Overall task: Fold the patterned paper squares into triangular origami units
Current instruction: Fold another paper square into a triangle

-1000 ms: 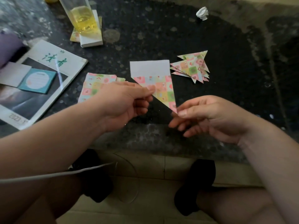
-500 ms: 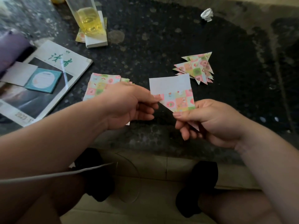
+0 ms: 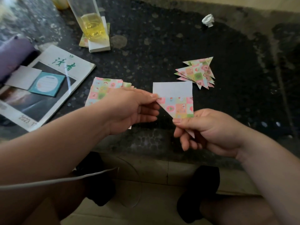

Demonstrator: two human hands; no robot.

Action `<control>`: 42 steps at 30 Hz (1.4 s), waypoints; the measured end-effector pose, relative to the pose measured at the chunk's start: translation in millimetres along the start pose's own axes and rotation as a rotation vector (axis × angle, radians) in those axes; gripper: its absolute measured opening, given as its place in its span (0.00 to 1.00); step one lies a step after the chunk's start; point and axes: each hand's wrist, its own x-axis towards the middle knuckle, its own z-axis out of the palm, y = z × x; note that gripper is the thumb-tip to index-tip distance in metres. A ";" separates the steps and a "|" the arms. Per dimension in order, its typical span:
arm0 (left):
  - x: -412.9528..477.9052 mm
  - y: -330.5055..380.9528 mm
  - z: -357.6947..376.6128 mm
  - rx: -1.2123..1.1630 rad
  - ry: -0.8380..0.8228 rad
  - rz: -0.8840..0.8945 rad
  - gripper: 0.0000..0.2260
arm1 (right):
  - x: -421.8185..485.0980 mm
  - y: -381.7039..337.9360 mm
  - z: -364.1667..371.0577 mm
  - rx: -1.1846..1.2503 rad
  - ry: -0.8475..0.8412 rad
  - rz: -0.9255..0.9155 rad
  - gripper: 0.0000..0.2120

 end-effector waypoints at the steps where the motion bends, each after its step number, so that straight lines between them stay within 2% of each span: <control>1: 1.8 -2.9 1.1 -0.020 0.013 -0.001 0.06 | 0.2 1.4 1.2 -0.045 -0.018 0.037 0.16; 3: 4.4 -6.3 1.3 0.076 0.034 0.002 0.07 | 0.5 0.8 -2.1 -0.214 -0.014 0.096 0.18; 4: 4.6 -6.6 0.7 0.195 0.043 0.010 0.07 | 1.4 -0.8 -7.3 -0.352 0.064 0.092 0.19; 7: 5.9 -9.5 -1.0 0.727 0.039 0.047 0.08 | 7.3 -5.9 -28.2 -0.692 0.556 -0.079 0.19; 8: 6.9 -11.0 0.0 0.904 0.020 0.049 0.08 | 9.1 -7.0 -30.0 -0.697 0.664 -0.155 0.18; 9: 8.0 -12.5 2.2 1.049 0.006 0.046 0.07 | 12.0 -6.9 -29.2 -0.664 0.693 -0.226 0.18; 12: 12.1 -15.9 9.2 1.249 0.016 0.066 0.06 | 26.1 0.2 -12.0 -0.630 0.584 -0.295 0.13; 16: 19.0 -16.4 8.6 1.211 0.047 0.149 0.05 | 42.0 9.0 3.5 -0.696 0.454 -0.227 0.06; 19: 19.8 -19.4 5.1 1.191 0.117 0.211 0.03 | 46.1 11.0 2.5 -0.680 0.499 -0.274 0.02; 22: 11.1 -30.2 -0.8 1.367 0.233 0.369 0.10 | 50.4 17.2 1.4 -0.753 0.542 -0.324 0.03; 25: -0.4 -54.8 -6.6 1.562 0.215 0.595 0.14 | 54.8 28.0 -3.2 -0.857 0.616 -0.447 0.03; 28: -0.9 -77.2 -14.7 1.670 0.238 0.704 0.18 | 58.4 35.2 -5.5 -0.904 0.645 -0.549 0.02; 35: 0.1 -68.1 -15.2 1.767 0.222 0.652 0.24 | 63.1 40.5 -8.5 -0.892 0.632 -0.668 0.08; 42: 1.8 -61.7 -13.7 1.795 0.199 0.677 0.24 | 63.5 47.9 -12.1 -0.908 0.601 -0.761 0.05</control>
